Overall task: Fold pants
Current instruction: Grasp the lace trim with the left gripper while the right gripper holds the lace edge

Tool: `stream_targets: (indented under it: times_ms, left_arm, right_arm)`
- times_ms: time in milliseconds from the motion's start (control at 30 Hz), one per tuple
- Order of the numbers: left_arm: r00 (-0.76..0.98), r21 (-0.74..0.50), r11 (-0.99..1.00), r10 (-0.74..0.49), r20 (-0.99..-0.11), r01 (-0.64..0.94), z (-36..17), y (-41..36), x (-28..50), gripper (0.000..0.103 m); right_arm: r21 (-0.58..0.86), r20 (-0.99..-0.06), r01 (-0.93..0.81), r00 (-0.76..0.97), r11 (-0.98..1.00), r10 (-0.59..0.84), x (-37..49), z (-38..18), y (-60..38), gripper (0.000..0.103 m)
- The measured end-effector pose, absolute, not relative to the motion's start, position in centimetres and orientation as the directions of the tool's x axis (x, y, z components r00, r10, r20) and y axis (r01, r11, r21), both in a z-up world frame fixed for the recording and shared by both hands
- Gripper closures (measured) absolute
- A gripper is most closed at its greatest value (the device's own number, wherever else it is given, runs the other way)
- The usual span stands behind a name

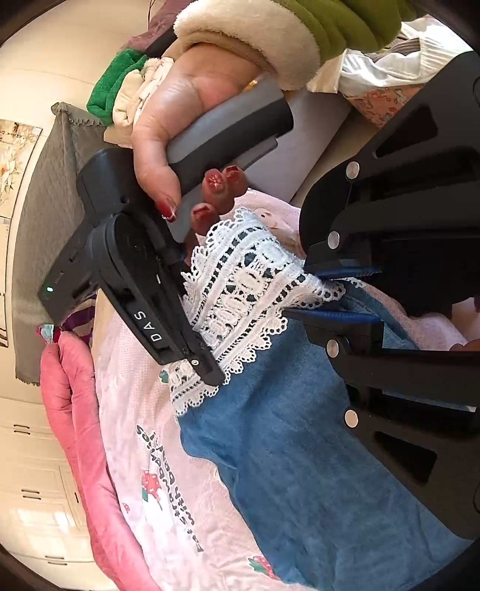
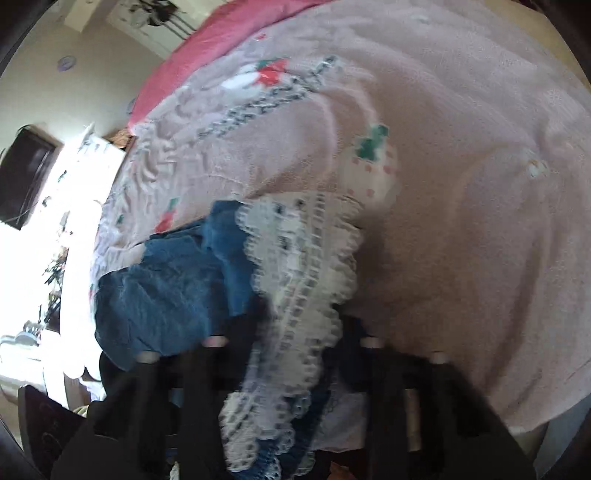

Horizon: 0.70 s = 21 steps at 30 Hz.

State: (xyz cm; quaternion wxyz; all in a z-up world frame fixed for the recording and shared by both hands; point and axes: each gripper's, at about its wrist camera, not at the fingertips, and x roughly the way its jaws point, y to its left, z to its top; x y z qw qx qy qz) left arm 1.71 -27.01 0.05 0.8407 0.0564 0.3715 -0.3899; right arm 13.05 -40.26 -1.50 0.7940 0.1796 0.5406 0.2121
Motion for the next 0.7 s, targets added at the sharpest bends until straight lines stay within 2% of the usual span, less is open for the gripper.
stream_targets:
  times_ms: [33, 267, 433, 700]
  left_arm:
    - [0.422, -0.195, 0.691, -0.614, -0.667, 0.696, 0.1, -26.9, 1.7, 0.095]
    - [0.465, -0.203, 0.716, -0.614, -0.638, 0.668, 1.2, -24.5, 1.1, 0.095]
    - [0.494, -0.236, 0.744, -0.612, -0.618, 0.626, 1.7, -20.8, 0.6, 0.095]
    - [0.46, -0.326, 0.779, -0.593, -0.661, 0.535, -1.8, -14.0, -0.7, 0.097]
  right_arm:
    - [0.514, -0.777, -0.154, 0.334, 0.844, 0.534, 13.0, -1.1, -40.0, 0.092]
    - [0.479, -0.751, -0.256, 0.374, 0.839, 0.543, 13.2, 3.0, -35.6, 0.092]
    - [0.432, -0.767, -0.311, 0.367, 0.846, 0.527, 13.5, 4.3, -30.6, 0.092]
    - [0.36, -0.827, -0.384, 0.29, 0.85, 0.481, 14.0, 2.5, -22.0, 0.092]
